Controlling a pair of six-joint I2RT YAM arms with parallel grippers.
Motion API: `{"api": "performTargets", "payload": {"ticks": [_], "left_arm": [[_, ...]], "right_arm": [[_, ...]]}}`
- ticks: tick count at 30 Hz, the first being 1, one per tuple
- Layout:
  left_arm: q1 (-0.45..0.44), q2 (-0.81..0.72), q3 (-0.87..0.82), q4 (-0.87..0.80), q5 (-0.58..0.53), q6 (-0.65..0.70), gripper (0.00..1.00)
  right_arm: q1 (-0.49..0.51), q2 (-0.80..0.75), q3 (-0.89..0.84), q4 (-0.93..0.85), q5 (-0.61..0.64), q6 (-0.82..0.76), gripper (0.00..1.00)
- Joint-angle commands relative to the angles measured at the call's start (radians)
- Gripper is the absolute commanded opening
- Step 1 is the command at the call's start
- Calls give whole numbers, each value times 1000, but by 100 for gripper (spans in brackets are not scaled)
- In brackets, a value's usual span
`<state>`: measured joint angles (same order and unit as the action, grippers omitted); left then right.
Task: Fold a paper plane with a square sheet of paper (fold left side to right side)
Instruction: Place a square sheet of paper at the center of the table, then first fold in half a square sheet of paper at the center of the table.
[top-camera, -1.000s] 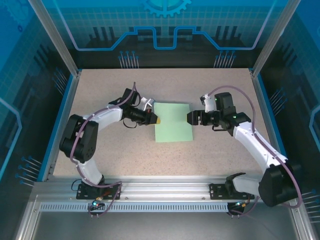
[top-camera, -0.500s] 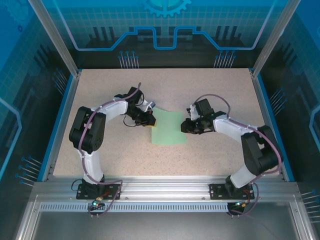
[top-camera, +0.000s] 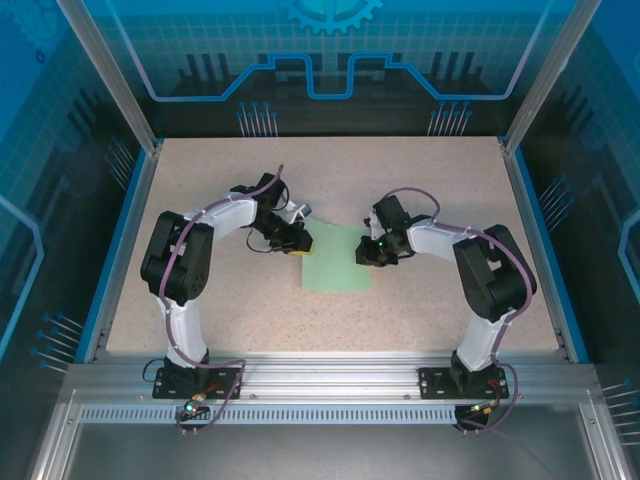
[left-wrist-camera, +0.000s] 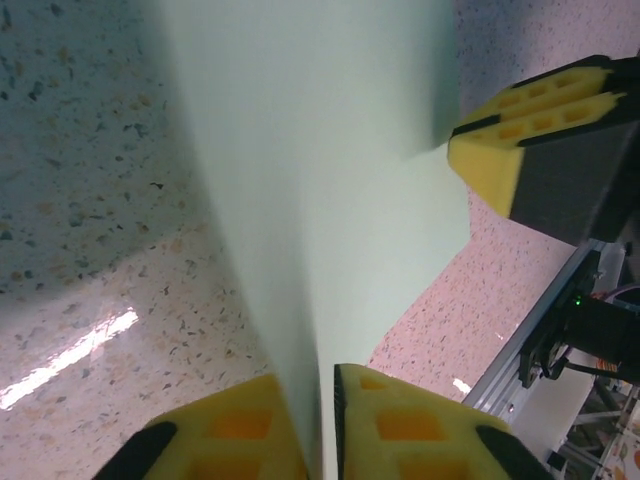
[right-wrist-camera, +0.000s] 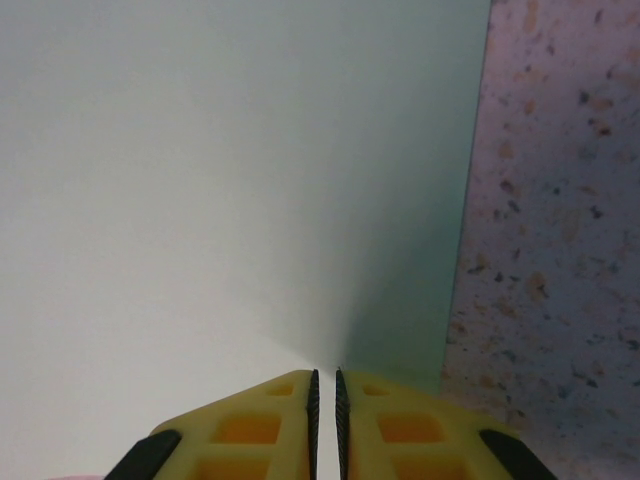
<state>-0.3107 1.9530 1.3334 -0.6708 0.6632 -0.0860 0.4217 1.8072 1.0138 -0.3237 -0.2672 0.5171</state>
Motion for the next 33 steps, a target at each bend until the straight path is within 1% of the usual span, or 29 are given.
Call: {"api": "performTargets", "payload": {"ticks": [1,5,8,11,14,17,20,23,25,27,30,33], "left_arm": [[-10,8,14,22,86,-31,23],[-23,6,0,104,164,-100,39],[-37,17,4,157,211,-141,43],[-57,40,31,160,216,-153,50],[-73,69,54,160,218,-159,53],[-83,90,68,165,218,-164,54],[-91,104,70,189,216,-183,52],[-95,115,73,210,208,-200,48],[-97,120,73,219,194,-207,44],[-100,122,74,222,182,-212,38],[-102,125,73,227,177,-217,25],[-102,126,73,226,168,-216,16]], "right_arm": [[18,23,15,-49,30,-3,17],[23,35,8,-57,43,-1,17],[26,37,1,-47,40,4,18],[29,34,-7,-30,35,7,19],[29,23,-11,-16,27,10,19],[29,6,-16,3,22,17,20],[25,-30,-29,40,8,26,20],[9,-88,-50,76,-1,41,23],[-14,-148,-82,114,-13,55,28],[-39,-206,-117,158,-39,69,32],[-75,-284,-184,239,-105,97,39],[-96,-317,-218,304,-184,129,46]]}}
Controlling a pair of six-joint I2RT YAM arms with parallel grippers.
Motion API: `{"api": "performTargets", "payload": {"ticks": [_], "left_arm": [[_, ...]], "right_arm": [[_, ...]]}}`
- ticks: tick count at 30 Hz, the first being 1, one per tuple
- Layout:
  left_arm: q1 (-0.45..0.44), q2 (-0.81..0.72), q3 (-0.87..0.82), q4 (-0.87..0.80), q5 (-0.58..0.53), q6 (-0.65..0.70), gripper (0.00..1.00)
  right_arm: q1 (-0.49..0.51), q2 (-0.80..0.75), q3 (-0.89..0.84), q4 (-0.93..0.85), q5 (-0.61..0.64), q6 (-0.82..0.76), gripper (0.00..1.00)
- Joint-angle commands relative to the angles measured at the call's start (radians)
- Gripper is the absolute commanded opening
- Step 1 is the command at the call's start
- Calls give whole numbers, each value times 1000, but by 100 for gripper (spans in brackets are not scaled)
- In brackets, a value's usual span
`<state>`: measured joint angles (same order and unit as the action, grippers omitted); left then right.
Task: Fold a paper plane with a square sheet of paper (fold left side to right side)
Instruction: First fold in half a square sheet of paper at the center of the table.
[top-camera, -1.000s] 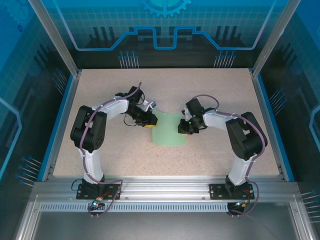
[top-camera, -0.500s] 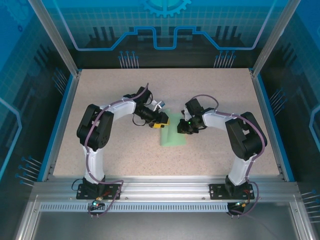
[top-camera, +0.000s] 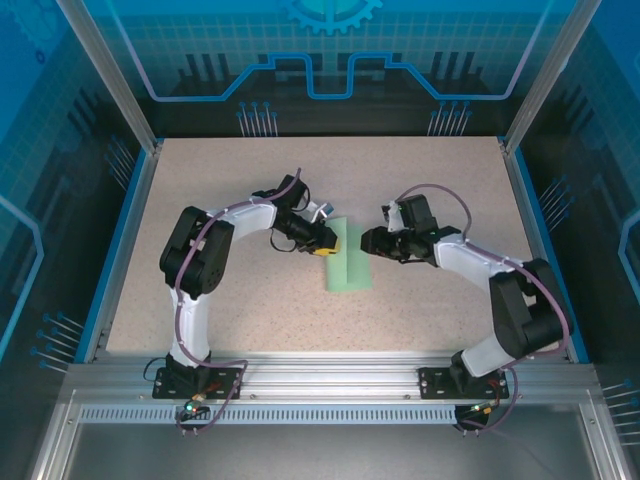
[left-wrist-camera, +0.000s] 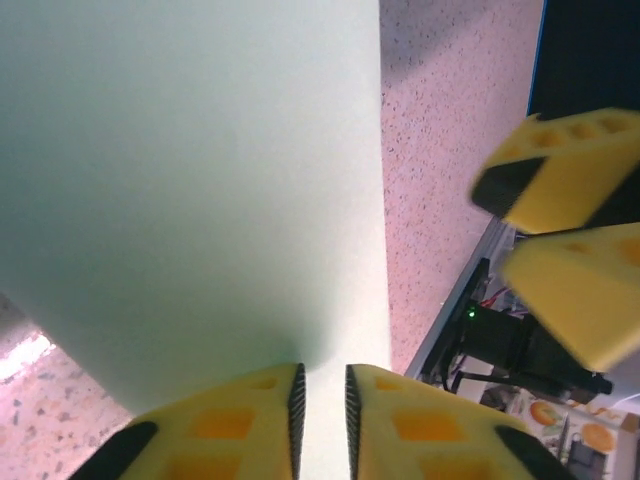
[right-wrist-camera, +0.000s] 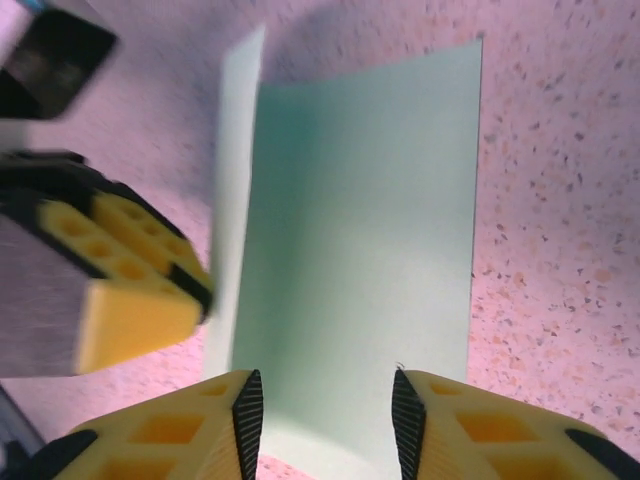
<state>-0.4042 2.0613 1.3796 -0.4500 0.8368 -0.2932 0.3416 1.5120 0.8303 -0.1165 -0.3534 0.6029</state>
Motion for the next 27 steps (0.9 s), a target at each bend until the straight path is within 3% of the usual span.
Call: {"api": "performTargets", "payload": {"ticks": [1,7,17,21,27], "left_arm": [[-10,17,25,5,-8,-9,14],[-13,18,25,4,-18,-11,3],[-15,19,23,4,-21,-11,0],[-14,19,25,2,-20,-11,0],[-15,15,24,-4,-27,-8,0]], "right_arm": [[-18,-22,-38,112,-126,52,48],[-11,38,-56,214,-227,130,54],[29,165,-9,238,-259,161,55],[44,204,11,242,-277,166,46],[51,224,31,216,-268,153,19]]}}
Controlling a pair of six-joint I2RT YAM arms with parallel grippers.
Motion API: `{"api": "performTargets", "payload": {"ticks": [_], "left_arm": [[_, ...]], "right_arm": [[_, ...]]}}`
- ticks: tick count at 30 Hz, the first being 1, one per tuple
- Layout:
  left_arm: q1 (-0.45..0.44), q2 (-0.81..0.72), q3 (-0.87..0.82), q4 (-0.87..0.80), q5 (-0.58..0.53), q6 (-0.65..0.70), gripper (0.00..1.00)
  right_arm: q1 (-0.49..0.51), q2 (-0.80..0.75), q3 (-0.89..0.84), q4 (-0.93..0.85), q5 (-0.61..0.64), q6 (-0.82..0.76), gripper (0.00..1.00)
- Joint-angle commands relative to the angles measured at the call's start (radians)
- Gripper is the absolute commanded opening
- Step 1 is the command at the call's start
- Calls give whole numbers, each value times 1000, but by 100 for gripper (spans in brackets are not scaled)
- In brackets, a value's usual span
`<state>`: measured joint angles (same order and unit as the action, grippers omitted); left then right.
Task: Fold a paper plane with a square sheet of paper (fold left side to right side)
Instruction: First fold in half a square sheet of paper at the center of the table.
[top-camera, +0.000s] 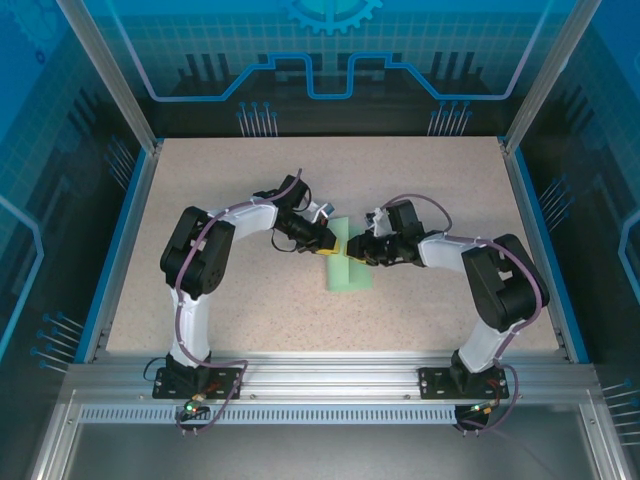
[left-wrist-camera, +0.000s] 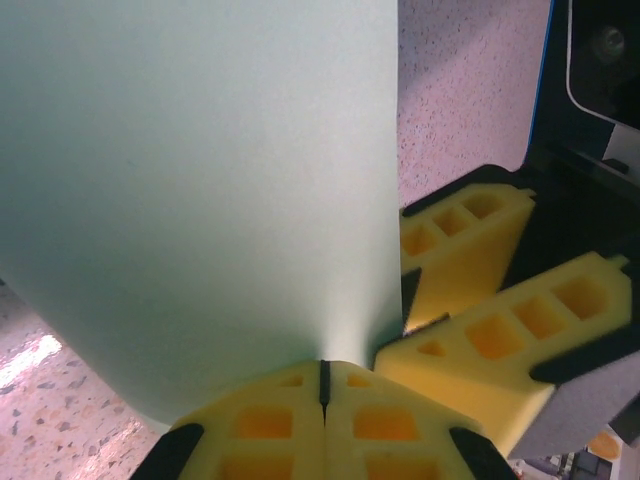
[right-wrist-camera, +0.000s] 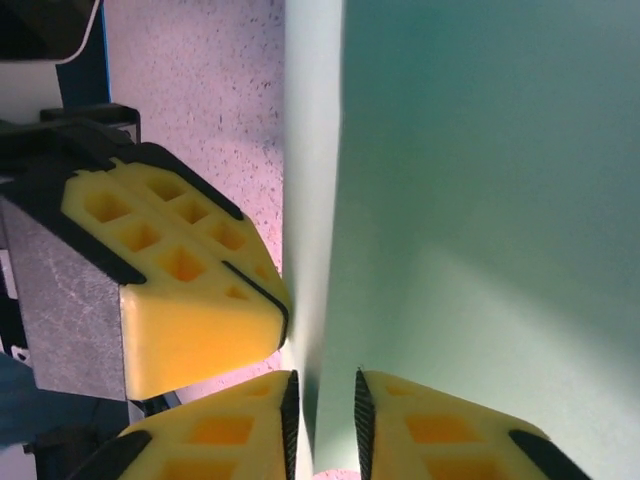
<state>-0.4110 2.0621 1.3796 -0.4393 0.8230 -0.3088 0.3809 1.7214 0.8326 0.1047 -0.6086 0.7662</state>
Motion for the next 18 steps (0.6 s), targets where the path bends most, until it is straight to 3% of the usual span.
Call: {"api": "performTargets", "payload": {"ticks": [1,3,11,18], "left_arm": [[-9,11,25,-18,-18,8,0],[-9,-5,19,-23,-37,11,5],[-5,-120,-50,-50,-197,8,37],[-10,-104,-70,-60,-251,-33,48]], "right_arm": [[11,14,32,-21,-2,-19,13],[10,12,42,-74,30,-41,7],[9,30,131,-295,199,-151,7],[-4,58,172,-388,285,-191,8]]}}
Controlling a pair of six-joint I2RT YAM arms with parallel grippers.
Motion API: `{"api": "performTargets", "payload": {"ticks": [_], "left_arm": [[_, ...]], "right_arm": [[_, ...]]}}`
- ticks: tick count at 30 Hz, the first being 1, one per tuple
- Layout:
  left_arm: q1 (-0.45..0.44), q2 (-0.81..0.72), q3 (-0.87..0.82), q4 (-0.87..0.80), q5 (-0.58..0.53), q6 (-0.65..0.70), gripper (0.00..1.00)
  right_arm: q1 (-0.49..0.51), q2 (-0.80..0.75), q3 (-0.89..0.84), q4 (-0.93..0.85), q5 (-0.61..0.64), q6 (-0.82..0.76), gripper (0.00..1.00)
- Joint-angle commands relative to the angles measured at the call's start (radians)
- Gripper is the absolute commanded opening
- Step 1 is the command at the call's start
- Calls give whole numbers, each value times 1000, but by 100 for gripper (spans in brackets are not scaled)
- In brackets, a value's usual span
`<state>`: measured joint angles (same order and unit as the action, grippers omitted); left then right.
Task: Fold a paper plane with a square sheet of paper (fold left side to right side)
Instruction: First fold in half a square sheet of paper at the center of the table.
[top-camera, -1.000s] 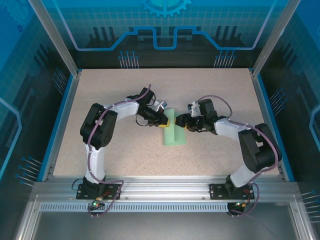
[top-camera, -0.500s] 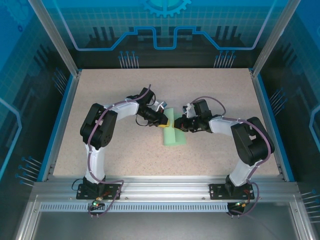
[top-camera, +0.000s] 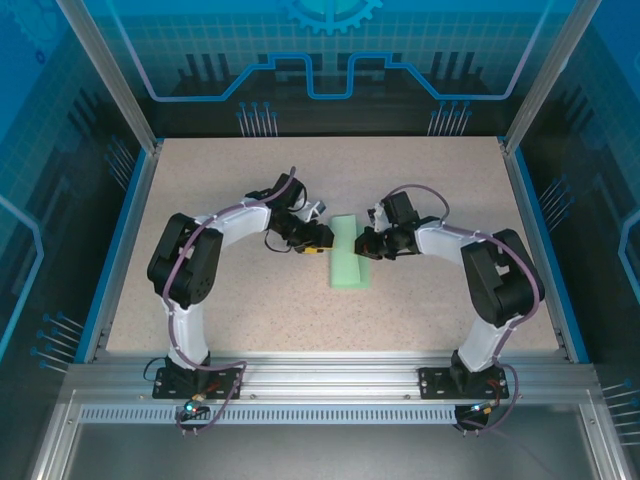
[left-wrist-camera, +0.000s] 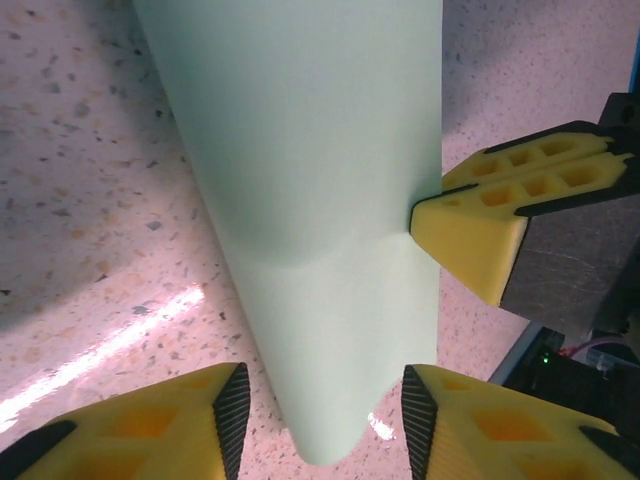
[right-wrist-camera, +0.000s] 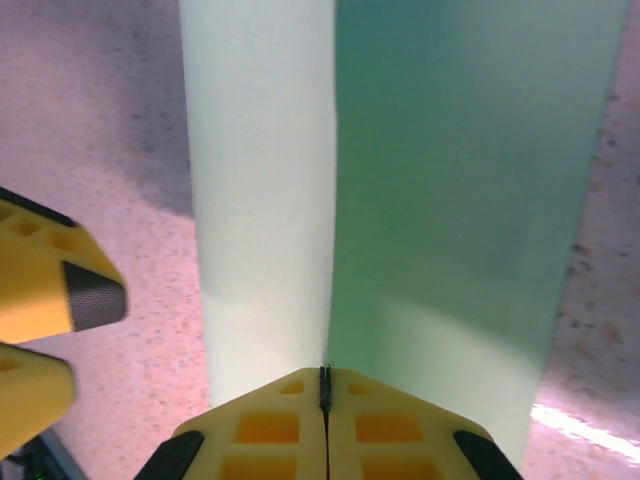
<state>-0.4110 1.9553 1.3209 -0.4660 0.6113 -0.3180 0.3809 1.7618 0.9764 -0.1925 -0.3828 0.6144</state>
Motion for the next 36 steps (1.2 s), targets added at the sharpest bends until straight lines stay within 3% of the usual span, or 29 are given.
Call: {"api": "performTargets", "payload": {"ticks": [1,12,23,36], "left_arm": [[-15,13,-4,-34,-39,-31,49],[-65,124,119,-81,-95,-74,53],[-100,200,189,-115,-154,-102,47],[-126,259,238,-169,-213,-109,44]], "right_arm": [[-5,18,27,-95,70,-39,8],[-14,24,17,-104,107,-44,9],[-16,35,17,-111,132,-43,11],[-49,-106,-64,-104,242,-39,40]]}}
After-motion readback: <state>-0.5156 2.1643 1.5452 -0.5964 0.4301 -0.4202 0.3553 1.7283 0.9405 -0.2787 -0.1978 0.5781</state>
